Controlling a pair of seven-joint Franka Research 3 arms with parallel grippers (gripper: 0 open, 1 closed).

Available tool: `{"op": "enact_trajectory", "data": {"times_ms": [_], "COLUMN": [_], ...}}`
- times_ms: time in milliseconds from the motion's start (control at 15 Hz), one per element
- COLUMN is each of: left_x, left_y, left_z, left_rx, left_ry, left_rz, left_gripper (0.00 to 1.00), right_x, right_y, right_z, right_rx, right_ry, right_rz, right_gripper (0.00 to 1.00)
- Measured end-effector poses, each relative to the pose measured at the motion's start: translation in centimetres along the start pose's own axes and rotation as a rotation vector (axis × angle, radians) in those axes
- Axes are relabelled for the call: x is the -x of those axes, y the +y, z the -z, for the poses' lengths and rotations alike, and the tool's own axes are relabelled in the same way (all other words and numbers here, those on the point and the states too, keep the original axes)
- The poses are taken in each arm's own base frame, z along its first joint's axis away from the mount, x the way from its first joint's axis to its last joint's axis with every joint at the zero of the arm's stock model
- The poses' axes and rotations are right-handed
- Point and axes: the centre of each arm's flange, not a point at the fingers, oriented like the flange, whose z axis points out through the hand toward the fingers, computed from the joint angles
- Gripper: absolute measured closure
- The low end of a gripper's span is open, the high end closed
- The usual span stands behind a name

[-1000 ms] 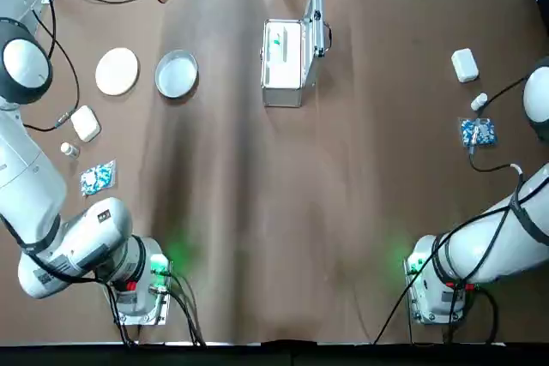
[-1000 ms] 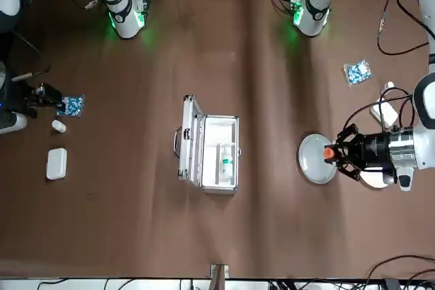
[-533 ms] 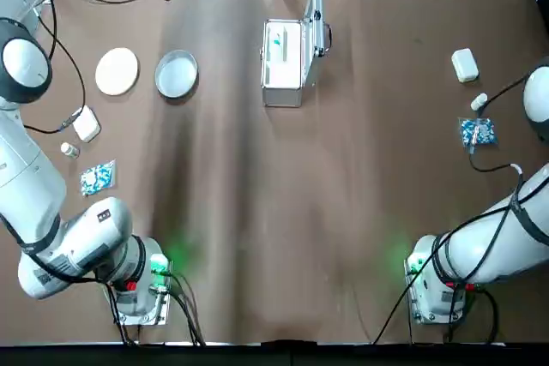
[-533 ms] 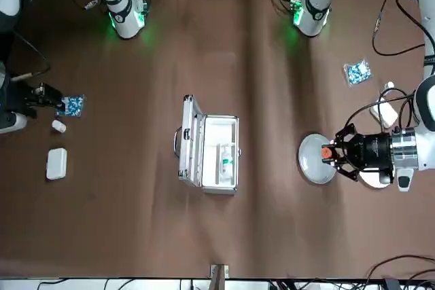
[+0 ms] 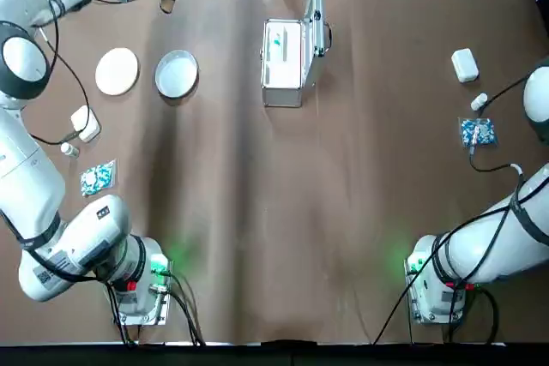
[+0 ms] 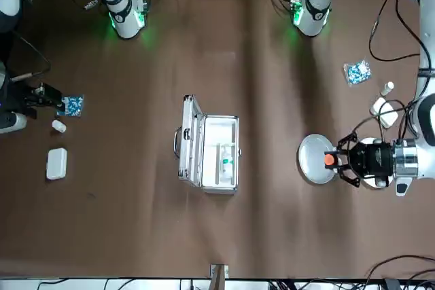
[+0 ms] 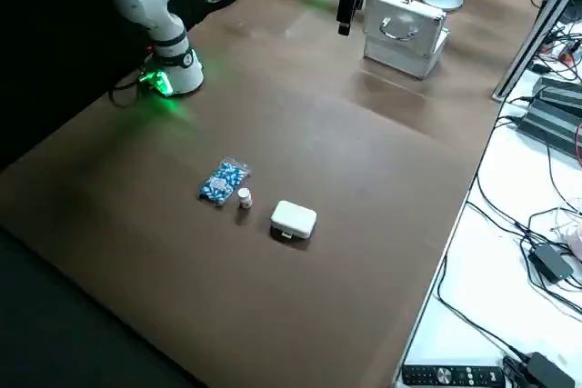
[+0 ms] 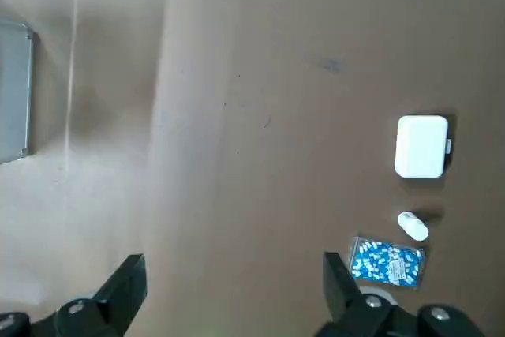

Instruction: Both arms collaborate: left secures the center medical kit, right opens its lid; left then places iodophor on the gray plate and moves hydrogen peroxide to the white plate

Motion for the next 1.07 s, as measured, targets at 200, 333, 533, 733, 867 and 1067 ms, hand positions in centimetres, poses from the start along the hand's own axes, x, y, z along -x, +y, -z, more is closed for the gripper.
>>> {"op": "enact_trajectory", "data": {"times_ms": [200,333,533,733,867,1067], "left_x": [-4.6,-6.0,-8.6,-13.5,-16.8,-21.0], "left_y": [0.3,0.2,-0.1,-1.2,-1.8,-2.5], "left_z": [0.6,0.6,0.5,-0.3,-0.9,-1.8], "left_rx": [0.018,0.011,0.000,-0.036,-0.038,-0.024], "left_ry": [-0.091,-0.129,-0.169,-0.277,-0.340,-0.381], "left_rz": [-0.001,0.009,-0.028,-0.099,-0.137,-0.157], "left_gripper": [0.67,0.67,0.67,0.67,0.67,0.67], "right_x": [0.0,0.0,0.0,0.0,0.0,0.0], "right_y": [0.0,0.0,0.0,-0.1,-0.1,-0.1], "right_z": [0.0,0.0,-0.1,-0.1,-0.1,-0.2], "right_rx": [0.000,0.000,0.000,0.000,0.000,-0.001], "right_ry": [-0.001,-0.001,-0.001,-0.002,-0.003,-0.004], "right_rz": [0.000,0.001,0.001,0.002,0.002,0.002], "right_gripper": [0.01,0.01,0.01,0.01,0.01,0.01]}}
